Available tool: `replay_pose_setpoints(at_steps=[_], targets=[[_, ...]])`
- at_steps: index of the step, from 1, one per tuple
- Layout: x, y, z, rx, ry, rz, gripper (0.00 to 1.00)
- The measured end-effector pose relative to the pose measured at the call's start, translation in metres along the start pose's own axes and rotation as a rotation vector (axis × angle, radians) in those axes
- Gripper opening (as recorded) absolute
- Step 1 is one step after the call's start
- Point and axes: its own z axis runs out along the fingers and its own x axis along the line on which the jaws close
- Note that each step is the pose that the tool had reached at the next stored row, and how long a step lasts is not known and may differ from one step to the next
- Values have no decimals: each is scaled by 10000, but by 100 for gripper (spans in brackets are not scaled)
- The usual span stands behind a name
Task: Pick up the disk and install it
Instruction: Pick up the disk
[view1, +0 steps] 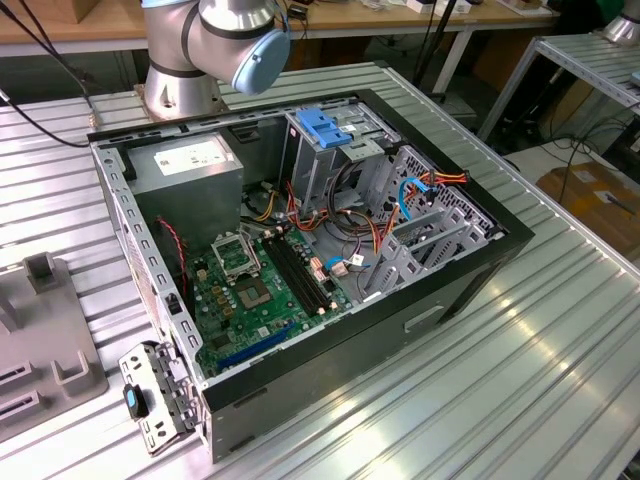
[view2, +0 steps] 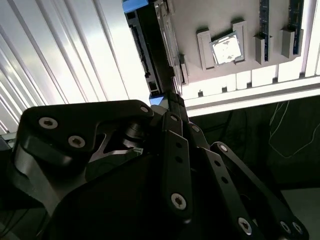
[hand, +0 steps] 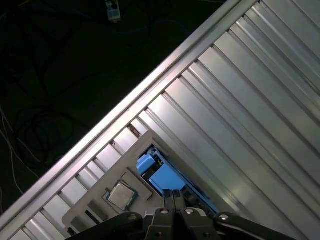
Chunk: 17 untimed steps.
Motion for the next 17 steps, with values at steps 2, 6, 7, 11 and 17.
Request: replay_pose_setpoints(at_steps=[2, 6, 7, 11, 17], targets=[[0, 0, 0, 0, 0, -5, 11], [0, 0, 0, -1, 1, -6, 11], [0, 0, 0, -1, 0, -7, 11], [0, 0, 0, 0, 1, -8, 11], [0, 0, 1, -8, 15, -421, 11]])
